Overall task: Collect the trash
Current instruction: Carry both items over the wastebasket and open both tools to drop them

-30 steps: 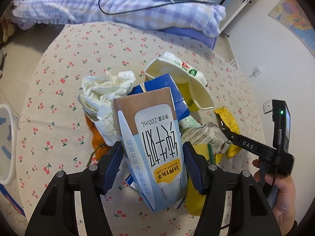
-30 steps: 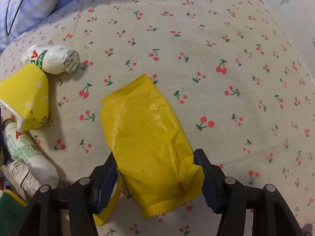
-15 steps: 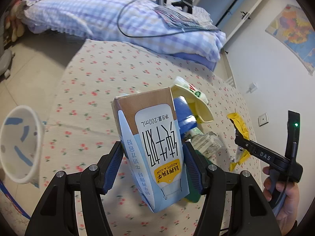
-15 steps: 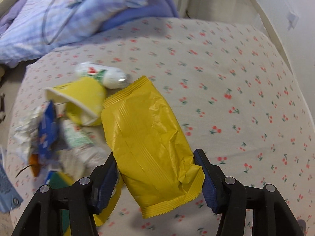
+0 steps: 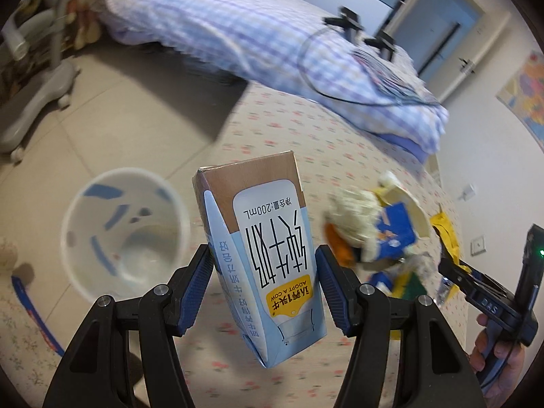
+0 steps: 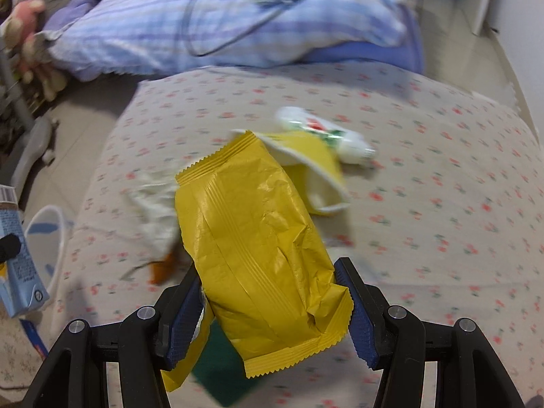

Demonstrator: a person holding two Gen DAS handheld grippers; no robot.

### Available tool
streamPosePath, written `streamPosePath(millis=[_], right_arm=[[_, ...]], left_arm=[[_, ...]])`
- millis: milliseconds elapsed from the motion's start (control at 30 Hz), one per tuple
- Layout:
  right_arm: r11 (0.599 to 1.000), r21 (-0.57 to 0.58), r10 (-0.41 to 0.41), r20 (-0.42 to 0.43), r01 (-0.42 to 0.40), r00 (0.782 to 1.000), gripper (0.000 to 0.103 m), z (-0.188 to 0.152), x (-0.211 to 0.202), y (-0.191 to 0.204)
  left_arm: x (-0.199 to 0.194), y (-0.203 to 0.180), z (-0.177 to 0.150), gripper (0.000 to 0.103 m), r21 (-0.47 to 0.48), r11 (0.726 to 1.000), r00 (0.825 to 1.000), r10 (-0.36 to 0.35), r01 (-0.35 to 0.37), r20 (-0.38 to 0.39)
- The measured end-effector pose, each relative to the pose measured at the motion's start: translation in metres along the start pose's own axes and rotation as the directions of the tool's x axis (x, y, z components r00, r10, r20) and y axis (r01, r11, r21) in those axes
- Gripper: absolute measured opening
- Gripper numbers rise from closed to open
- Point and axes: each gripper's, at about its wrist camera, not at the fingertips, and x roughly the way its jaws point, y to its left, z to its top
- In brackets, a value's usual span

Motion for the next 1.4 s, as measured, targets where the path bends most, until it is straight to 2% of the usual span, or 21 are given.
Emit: streamPosePath(millis=[200,367,633,667,733,833,933,1233,1400], right_arm=[[0.996,-0.061,0.071,0.003,-0.07,0.998,0.065,0.002,0.01,0.057],[0.987,-0.128,0.097,0.006,-0.095,0.995,0.065,0.002,0.02,0.1],[0.972,-0.192,0.134,-0.022,-0.136,0.991,0.065,-0.001,0.047,0.154],[0.97,-0.2,0.138,-0.028,-0.141,0.99,0.065,-0.001,0.052,0.161],[0.967,-0.209,0.143,-0.036,-0.148,0.989,0.065,-0.002,0.059,0.172],[0.963,-0.217,0.154,-0.051,-0.161,0.987,0.065,-0.005,0.066,0.184],[0.957,-0.234,0.163,-0.064,-0.174,0.985,0.065,-0.007,0.075,0.2],[0.938,-0.271,0.191,-0.109,-0.214,0.975,0.065,-0.015,0.101,0.24],[0.931,-0.282,0.206,-0.125,-0.234,0.971,0.065,-0.018,0.114,0.259]], left_arm=[[-0.006,0.063,0.002,0.064,-0.076,0.995,0.998,0.064,-0.064,0.003],[-0.004,0.112,0.004,0.064,-0.149,0.984,0.995,0.098,-0.098,-0.007],[0.004,0.146,0.004,0.067,-0.192,0.971,0.99,0.141,-0.144,-0.025],[0.004,0.148,0.004,0.078,-0.19,0.969,0.988,0.152,-0.155,-0.032],[0.0,0.149,0.003,0.091,-0.172,0.967,0.982,0.187,-0.186,-0.014],[-0.009,0.149,0.001,0.092,-0.114,0.962,0.968,0.252,-0.249,0.011],[-0.013,0.154,-0.004,0.092,-0.083,0.951,0.954,0.301,-0.299,0.003],[-0.02,0.184,-0.023,0.092,-0.038,0.917,0.918,0.396,-0.396,-0.022],[-0.024,0.196,-0.028,0.093,-0.032,0.906,0.906,0.422,-0.423,-0.025]])
